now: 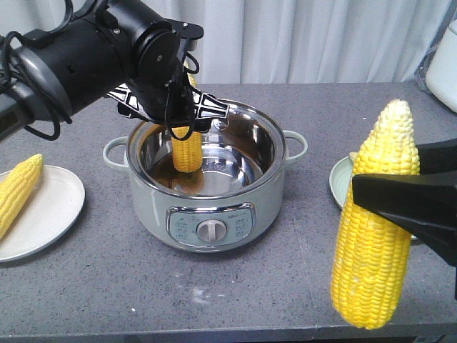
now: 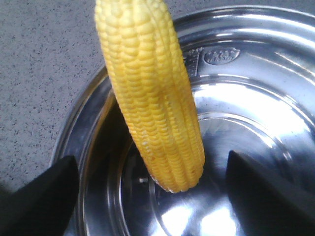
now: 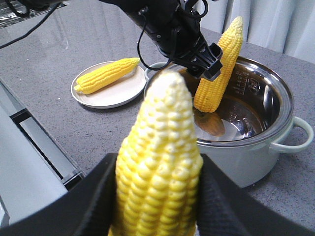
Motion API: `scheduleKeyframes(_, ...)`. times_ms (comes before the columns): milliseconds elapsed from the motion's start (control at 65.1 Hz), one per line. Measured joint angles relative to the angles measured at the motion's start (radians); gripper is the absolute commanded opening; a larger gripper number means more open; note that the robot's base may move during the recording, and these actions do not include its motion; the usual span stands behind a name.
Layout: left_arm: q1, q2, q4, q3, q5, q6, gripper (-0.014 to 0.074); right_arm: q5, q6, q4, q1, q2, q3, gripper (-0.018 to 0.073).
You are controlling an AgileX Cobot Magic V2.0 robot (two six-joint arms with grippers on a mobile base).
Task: Distribute corn equally
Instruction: 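Reach the left gripper down to the last corn cob in the pot, then grasp the last corn cob with the left gripper and lift it out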
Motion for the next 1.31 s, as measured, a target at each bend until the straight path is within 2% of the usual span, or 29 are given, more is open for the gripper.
scheduleKeyframes(246, 0.001, 0.038, 0.0, -0.001, -0.08, -0.012, 0.059, 0.001, 0.0, 0.0, 0.0, 0.0, 0.0, 0.0225)
scheduleKeyframes(768, 0.001, 0.152, 0.072, -0.001, -0.178, -0.097, 0.058, 0.0, 0.0, 0.0, 0.0, 0.0, 0.0, 0.0225)
scheduleKeyframes(876, 0.001, 0.166, 0.072, -0.001, -0.191, -0.1, 0.0529, 0.0, 0.0, 0.0, 0.0, 0.0, 0.0, 0.0225)
scheduleKeyframes(1137, 0.001, 0.181, 0.076, -0.001, -0.192, -0.103, 0.0308, 0.001, 0.0, 0.0, 0.0, 0.0, 0.0, 0.0225)
scheduleKeyframes(1306, 0.001, 0.18, 0.076, -0.001, -0.192, -0.103, 0.0279, 0.001, 0.0, 0.0, 0.0, 0.0, 0.0, 0.0225)
